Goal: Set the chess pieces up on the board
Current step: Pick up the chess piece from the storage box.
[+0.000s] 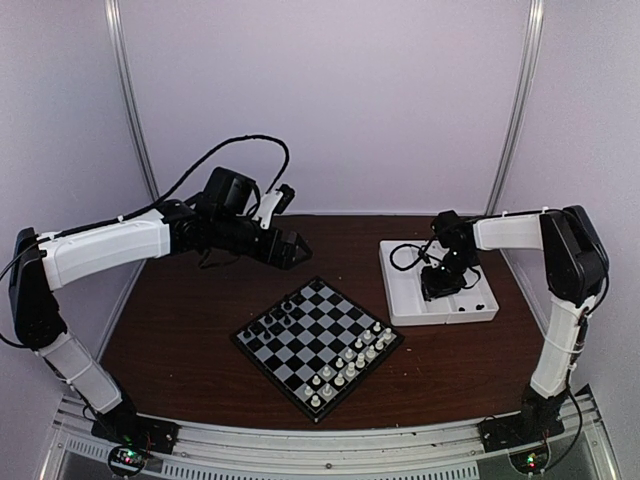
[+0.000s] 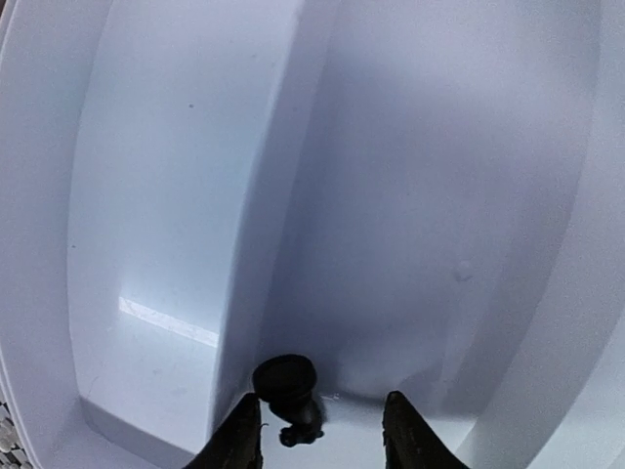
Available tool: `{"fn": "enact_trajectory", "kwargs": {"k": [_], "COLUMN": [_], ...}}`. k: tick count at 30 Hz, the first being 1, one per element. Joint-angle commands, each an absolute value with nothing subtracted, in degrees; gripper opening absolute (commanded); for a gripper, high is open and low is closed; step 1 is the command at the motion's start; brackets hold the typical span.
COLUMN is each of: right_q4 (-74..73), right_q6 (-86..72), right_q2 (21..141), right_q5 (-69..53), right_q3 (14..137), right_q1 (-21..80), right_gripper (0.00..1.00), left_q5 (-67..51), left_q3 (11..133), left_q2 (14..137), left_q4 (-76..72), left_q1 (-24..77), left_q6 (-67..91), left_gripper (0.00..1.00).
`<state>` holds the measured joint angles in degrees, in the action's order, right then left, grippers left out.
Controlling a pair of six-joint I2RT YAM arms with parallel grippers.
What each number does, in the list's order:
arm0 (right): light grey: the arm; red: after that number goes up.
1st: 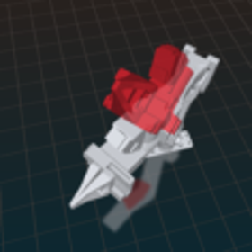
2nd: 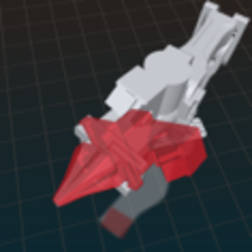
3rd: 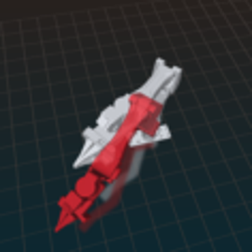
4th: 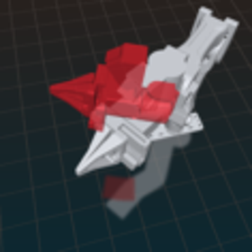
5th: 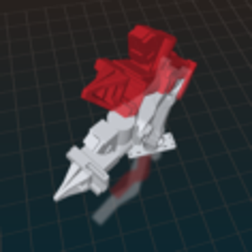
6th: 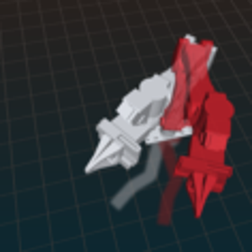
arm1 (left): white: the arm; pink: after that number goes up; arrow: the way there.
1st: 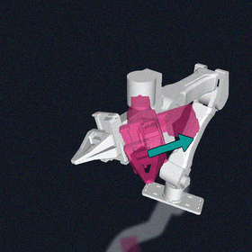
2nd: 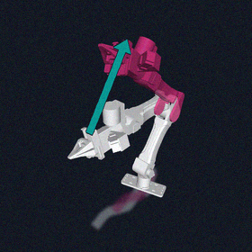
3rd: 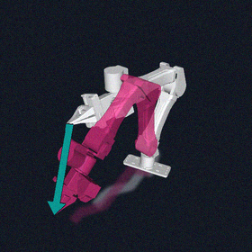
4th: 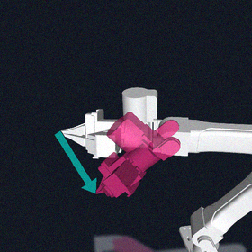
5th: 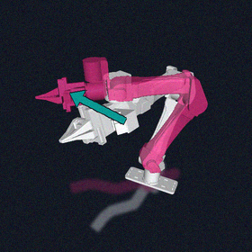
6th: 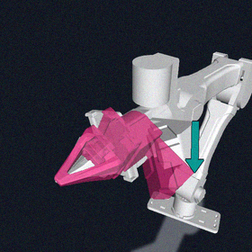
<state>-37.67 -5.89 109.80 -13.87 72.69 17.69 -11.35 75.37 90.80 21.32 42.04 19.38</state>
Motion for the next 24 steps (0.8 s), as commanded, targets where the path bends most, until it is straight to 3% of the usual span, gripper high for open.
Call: {"fn": "enact_trajectory", "kwargs": {"k": [1, 5, 20, 24], "right_q4": [-36.72, -35.14, -30.05, -28.82], "right_q6": [-5.02, -4.45, -5.91, -7.2], "right_q2": [111.11, 111.55, 111.78, 108.75], "right_q5": [-12.53, -14.14, -16.95, -15.19], "right_q3": [72.94, 73.48, 72.89, 71.42], "right_q1": [17.99, 17.95, 18.01, 17.95], "right_gripper": [0.46, 0.45, 0.17, 0.21], "left_q5": [-11.31, -11.38, -11.41, -11.95], "left_q3": [77.38, 77.43, 77.07, 77.3], "left_q2": [91.85, 92.01, 91.62, 91.77], "left_q4": [20.89, 20.68, 21.13, 21.02], "left_q1": [41.75, 41.75, 41.75, 41.75], "left_q6": [18.33, 18.25, 17.97, 18.08], "left_gripper": [0.96, 0.96, 0.96, 0.96]}}
